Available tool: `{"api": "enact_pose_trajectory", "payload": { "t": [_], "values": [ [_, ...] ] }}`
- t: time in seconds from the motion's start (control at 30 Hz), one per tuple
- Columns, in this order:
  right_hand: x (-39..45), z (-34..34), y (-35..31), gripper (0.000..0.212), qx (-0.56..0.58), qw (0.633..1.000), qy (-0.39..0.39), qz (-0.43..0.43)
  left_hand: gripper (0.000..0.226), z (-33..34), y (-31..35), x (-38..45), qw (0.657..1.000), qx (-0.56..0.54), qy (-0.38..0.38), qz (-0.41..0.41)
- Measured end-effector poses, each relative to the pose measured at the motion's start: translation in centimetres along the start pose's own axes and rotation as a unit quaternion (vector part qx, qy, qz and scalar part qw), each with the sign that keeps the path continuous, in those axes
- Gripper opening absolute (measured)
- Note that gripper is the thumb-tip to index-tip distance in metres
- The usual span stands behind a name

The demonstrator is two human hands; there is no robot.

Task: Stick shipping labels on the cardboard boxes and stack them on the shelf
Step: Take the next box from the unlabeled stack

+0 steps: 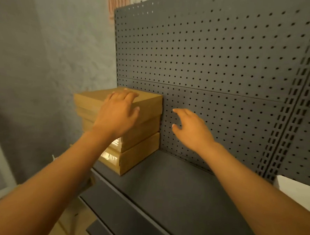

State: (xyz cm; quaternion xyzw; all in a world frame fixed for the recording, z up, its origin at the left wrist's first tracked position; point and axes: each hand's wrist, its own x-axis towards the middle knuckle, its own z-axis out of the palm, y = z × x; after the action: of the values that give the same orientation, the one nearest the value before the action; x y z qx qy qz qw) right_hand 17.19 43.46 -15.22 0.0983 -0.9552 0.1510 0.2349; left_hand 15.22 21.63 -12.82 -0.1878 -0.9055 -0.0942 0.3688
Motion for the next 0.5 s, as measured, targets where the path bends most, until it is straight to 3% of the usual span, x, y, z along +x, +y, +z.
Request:
{"api": "enact_pose_trajectory", "payload": {
  "t": [0.2, 0.3, 0.5],
  "values": [
    [7.9, 3.7, -2.9, 0.054, 0.155, 0.984, 0.004, 0.083, 0.043, 1.5, -7.9, 3.2, 0.982, -0.128, -0.001, -0.136],
    [10.2, 5.2, -4.7, 0.065, 0.214, 0.967, -0.03, 0.138, 0.041, 1.5, -11.1, 4.4, 0.972, -0.15, -0.006, -0.18],
    [12.6, 7.2, -7.4, 0.097, 0.271, 0.934, -0.049, 0.227, 0.05, 2.6, -18.6, 7.4, 0.945, -0.124, -0.12, -0.276]
  ]
}}
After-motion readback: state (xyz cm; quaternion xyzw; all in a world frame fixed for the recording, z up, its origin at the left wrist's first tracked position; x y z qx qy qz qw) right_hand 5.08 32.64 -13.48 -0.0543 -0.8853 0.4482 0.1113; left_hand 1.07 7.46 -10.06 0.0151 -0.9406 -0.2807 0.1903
